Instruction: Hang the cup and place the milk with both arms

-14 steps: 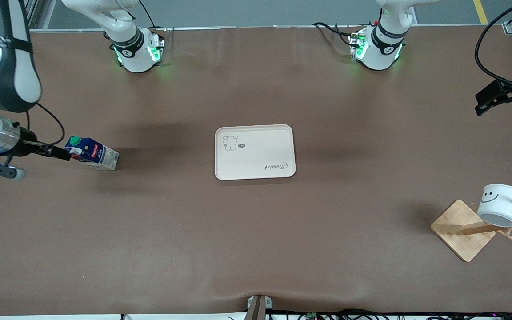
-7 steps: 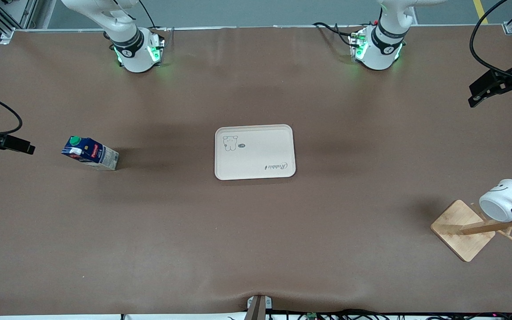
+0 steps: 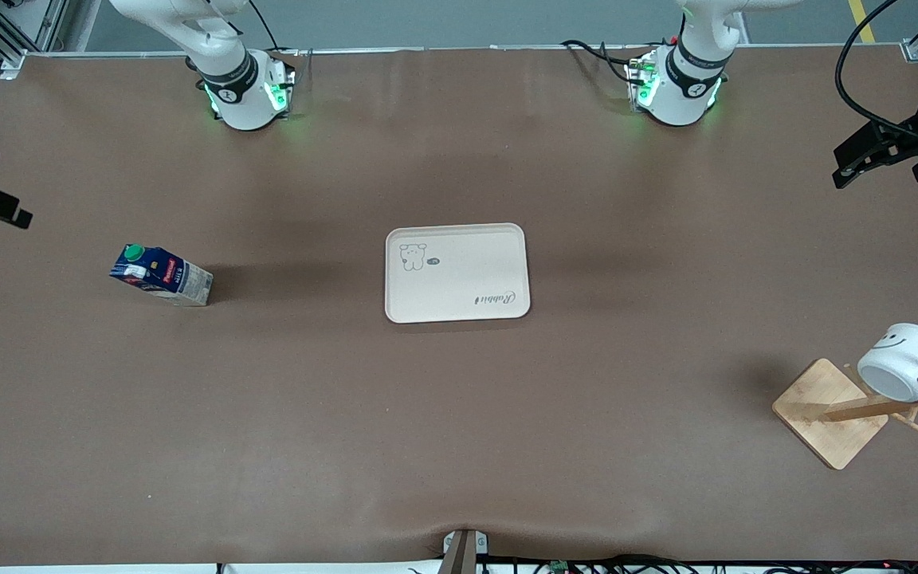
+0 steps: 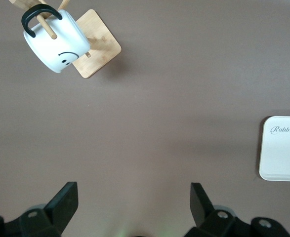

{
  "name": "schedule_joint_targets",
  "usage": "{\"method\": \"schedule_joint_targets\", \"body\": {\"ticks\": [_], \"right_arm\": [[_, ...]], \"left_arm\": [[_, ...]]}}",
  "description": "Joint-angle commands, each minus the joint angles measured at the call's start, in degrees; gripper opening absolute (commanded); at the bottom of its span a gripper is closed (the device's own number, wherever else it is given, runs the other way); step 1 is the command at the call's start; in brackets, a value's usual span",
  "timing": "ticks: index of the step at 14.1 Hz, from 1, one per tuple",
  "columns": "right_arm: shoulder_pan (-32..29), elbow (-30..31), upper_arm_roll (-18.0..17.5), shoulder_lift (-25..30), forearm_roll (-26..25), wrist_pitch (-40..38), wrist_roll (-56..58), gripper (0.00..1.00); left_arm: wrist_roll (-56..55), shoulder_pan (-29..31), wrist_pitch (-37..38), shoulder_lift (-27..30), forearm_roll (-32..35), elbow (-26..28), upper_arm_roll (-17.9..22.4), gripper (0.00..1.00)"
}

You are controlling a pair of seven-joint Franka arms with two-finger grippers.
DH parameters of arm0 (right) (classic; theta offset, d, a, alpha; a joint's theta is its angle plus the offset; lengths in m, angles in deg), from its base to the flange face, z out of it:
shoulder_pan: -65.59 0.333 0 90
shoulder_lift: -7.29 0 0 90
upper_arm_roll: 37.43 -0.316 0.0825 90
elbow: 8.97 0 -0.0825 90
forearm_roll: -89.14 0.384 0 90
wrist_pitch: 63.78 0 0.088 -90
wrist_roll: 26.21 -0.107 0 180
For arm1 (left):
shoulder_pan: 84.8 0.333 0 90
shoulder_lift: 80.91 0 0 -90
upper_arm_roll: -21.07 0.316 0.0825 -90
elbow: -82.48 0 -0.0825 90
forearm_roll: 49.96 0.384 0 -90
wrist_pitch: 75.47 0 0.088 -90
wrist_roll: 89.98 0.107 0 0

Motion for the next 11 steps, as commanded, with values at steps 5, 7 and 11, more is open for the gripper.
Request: {"method": "schedule_joint_targets", "body": {"ticks": [5, 7, 11], "right_arm": [[0.26, 15.29, -0.01, 11.46, 0.5, 3.73, 6.58, 1.0], [0.0, 14.5, 0.17, 11.02, 0.05, 4.15, 6.49, 1.0], [-0.35, 11.51, 0.26, 9.18, -2.04, 4.16, 6.49, 1.0]], "left_arm": [[-0.81, 0.42, 0.88, 2.28, -0.8, 1.05, -0.01, 1.0], [-0.81, 0.42, 0.88, 2.28, -0.8, 1.05, 0.16, 1.0], [-0.63, 0.42, 0.96, 2.1, -0.8, 0.61, 0.25, 1.0]]}}
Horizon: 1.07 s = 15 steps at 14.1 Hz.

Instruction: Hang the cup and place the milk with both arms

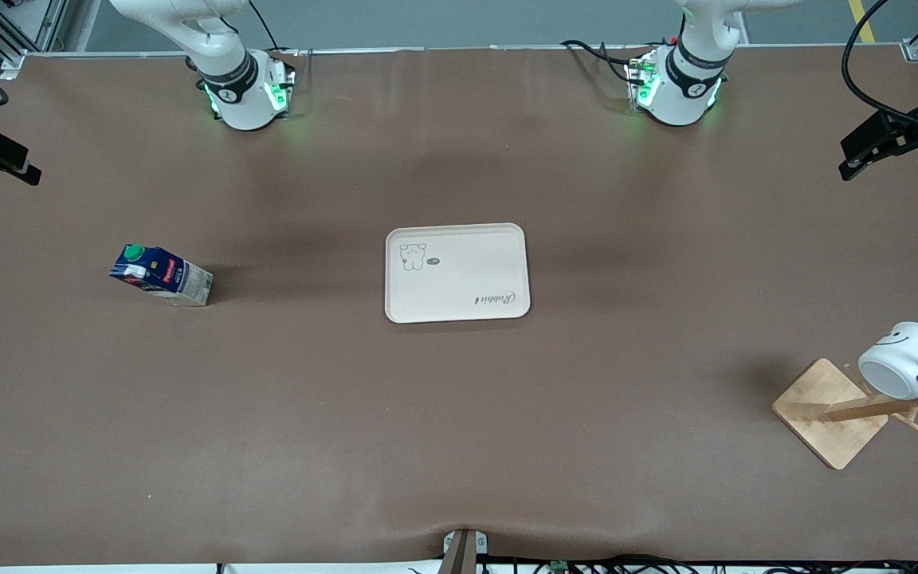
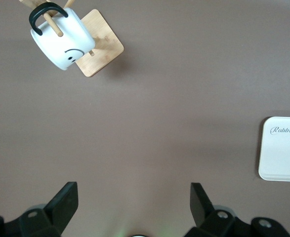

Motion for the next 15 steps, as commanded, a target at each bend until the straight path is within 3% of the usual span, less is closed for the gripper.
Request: {"method": "schedule_joint_targets", "body": {"ticks": [1, 15], "right_arm": [[-0.26, -1.41, 0.13, -1.11, -2.07, -0.12, 0.68, 1.0], [0.09, -1.15, 0.05, -0.76, -1.99, -1.44, 0.33, 1.0]], "left_arm": [[-0.42, 0.29, 0.46, 1.07, -0.8, 0.43, 0.09, 1.0], [-0.33, 0.12, 0.46, 0.19, -0.18, -1.16, 0.09, 1.0]]}}
